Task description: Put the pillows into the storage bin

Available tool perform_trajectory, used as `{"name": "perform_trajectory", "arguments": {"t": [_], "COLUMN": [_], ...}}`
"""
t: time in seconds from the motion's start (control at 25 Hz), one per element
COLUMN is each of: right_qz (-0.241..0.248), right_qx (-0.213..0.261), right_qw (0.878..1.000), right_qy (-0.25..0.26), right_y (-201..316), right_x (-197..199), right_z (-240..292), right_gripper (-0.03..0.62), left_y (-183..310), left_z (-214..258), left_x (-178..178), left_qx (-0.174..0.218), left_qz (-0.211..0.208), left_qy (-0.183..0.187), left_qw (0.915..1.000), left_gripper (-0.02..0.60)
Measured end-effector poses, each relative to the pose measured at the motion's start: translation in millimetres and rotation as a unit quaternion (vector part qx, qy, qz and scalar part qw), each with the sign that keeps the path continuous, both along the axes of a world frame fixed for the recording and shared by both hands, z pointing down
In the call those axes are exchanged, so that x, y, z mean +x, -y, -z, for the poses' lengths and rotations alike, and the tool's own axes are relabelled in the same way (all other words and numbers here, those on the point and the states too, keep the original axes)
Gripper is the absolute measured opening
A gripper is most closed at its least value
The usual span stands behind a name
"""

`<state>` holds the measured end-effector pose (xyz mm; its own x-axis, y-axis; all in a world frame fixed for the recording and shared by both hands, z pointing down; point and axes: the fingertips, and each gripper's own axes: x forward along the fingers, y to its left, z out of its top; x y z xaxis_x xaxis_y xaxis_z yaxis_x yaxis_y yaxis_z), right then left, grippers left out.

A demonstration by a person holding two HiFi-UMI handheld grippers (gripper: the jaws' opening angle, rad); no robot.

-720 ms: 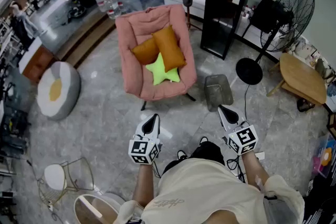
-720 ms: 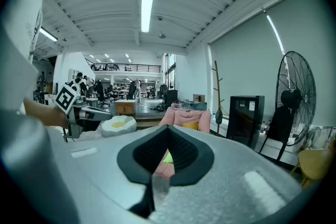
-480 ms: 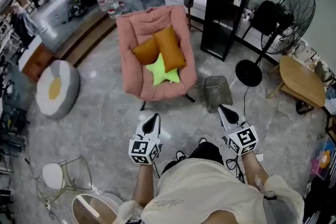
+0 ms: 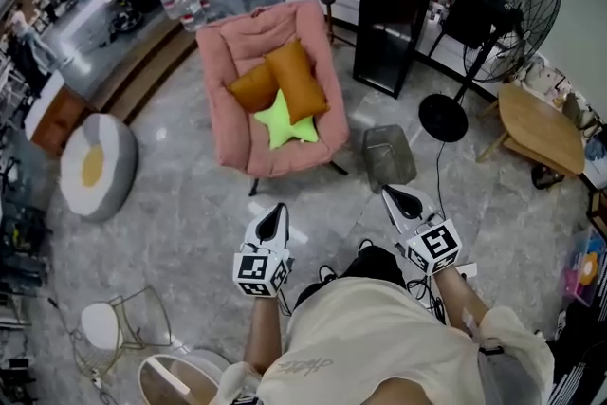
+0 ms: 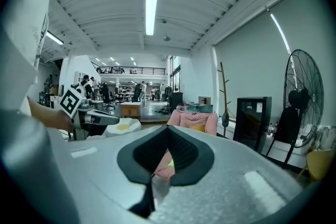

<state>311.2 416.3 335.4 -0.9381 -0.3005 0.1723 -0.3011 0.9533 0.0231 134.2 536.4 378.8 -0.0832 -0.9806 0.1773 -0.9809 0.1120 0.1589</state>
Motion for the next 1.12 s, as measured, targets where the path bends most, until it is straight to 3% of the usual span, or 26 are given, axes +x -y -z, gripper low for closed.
{"name": "perform_trajectory", "arguments": {"t": [0.08, 0.16, 0.32, 0.36, 0.44, 0.72, 1.12], "right_qz": [-0.006, -0.012, -0.028, -0.031, -0.038, -0.038, -0.038], "right_qx": [-0.003, -0.007, -0.014, -0.018, -0.028, -0.046, -0.088], "right_qw": [1.0, 1.0, 0.999, 0.999, 0.998, 0.998, 0.995], "right_qy": [0.004, 0.011, 0.024, 0.026, 0.03, 0.021, 0.007], "right_y": [1.7, 5.7, 13.4, 15.2, 18.6, 21.2, 55.3], "right_x": [0.4, 0.5, 2.3, 2.6, 4.1, 10.6, 10.2], "right_z": [-0.4, 0.0, 1.8, 1.5, -0.3, -11.4, -41.3], "right_gripper": [0.002, 0.074, 0.192, 0.208, 0.233, 0.239, 0.238], "left_y": [0.7, 3.3, 5.9, 6.3, 7.2, 15.4, 63.7], "left_z": [0.6, 1.5, 5.8, 7.4, 9.7, 4.2, -20.4], "left_x": [-0.1, 1.6, 4.8, 5.1, 5.7, 3.7, 4.8], "left_qx": [0.003, 0.004, 0.008, 0.012, 0.021, 0.022, -0.019], "left_qz": [-0.006, -0.017, -0.028, -0.029, -0.033, -0.038, -0.062], "left_qy": [0.003, 0.007, 0.013, 0.014, 0.013, -0.001, -0.011], "left_qw": [1.0, 0.9998, 0.9995, 0.9994, 0.9992, 0.999, 0.9978], "left_gripper": [0.018, 0.033, 0.145, 0.192, 0.227, 0.227, 0.219]}}
